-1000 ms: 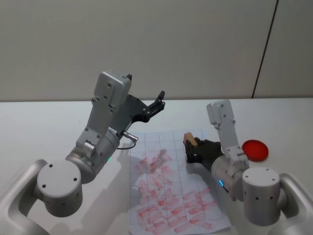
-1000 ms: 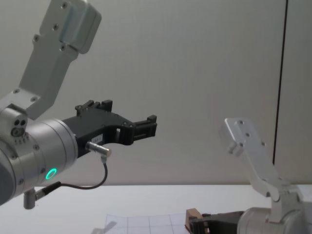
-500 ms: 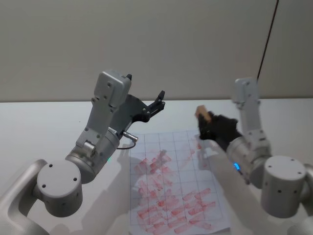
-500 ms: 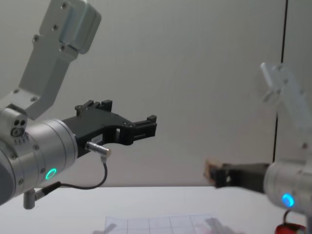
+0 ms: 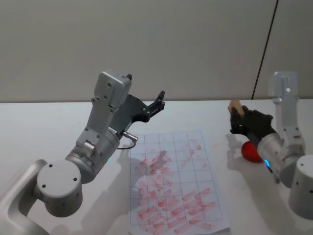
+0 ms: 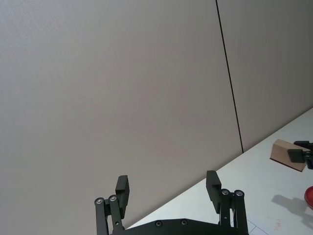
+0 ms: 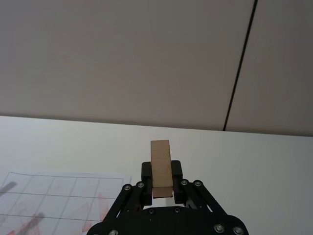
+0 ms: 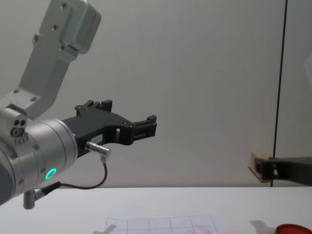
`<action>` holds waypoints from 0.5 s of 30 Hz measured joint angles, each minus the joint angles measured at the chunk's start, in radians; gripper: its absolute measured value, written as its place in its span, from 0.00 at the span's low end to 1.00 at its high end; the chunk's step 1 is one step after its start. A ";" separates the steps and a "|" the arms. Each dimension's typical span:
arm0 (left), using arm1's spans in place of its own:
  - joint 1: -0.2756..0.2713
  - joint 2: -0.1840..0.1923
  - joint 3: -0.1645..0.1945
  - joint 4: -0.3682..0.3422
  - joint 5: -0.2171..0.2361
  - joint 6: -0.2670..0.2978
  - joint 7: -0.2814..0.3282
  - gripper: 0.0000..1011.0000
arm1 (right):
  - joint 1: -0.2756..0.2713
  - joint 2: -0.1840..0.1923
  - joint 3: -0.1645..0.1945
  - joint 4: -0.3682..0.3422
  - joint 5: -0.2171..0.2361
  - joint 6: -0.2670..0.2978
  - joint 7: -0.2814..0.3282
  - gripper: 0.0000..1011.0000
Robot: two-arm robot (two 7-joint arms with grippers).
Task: Use the one hand to pick up the stamp and affix it onto the A4 paper.
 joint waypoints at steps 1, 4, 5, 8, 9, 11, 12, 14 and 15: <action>0.000 0.000 0.000 0.000 0.000 0.000 0.000 0.99 | -0.002 0.003 0.003 -0.002 0.001 0.003 -0.002 0.21; 0.000 0.000 0.000 0.000 0.000 0.000 0.000 0.99 | -0.014 0.013 0.012 -0.009 0.006 0.017 -0.011 0.21; 0.000 0.000 0.000 0.000 0.000 0.000 0.000 0.99 | -0.016 0.016 0.015 -0.010 0.007 0.019 -0.012 0.21; 0.000 0.000 0.000 0.000 0.000 0.000 0.000 0.99 | -0.028 0.025 0.022 -0.014 0.010 0.032 -0.018 0.21; 0.000 0.000 0.000 0.000 0.000 0.000 0.000 0.99 | -0.030 0.027 0.023 -0.014 0.011 0.035 -0.019 0.21; 0.000 0.000 0.000 0.000 0.000 0.000 0.000 0.99 | -0.038 0.032 0.027 -0.017 0.013 0.045 -0.022 0.21; 0.000 0.000 0.000 0.000 0.000 0.000 0.000 0.99 | -0.045 0.035 0.030 -0.018 0.015 0.051 -0.023 0.21; 0.000 0.000 0.000 0.000 0.000 0.000 0.000 0.99 | -0.050 0.038 0.032 -0.019 0.016 0.056 -0.025 0.21; 0.000 0.000 0.000 0.000 0.000 0.000 0.000 0.99 | -0.053 0.040 0.033 -0.019 0.017 0.059 -0.025 0.21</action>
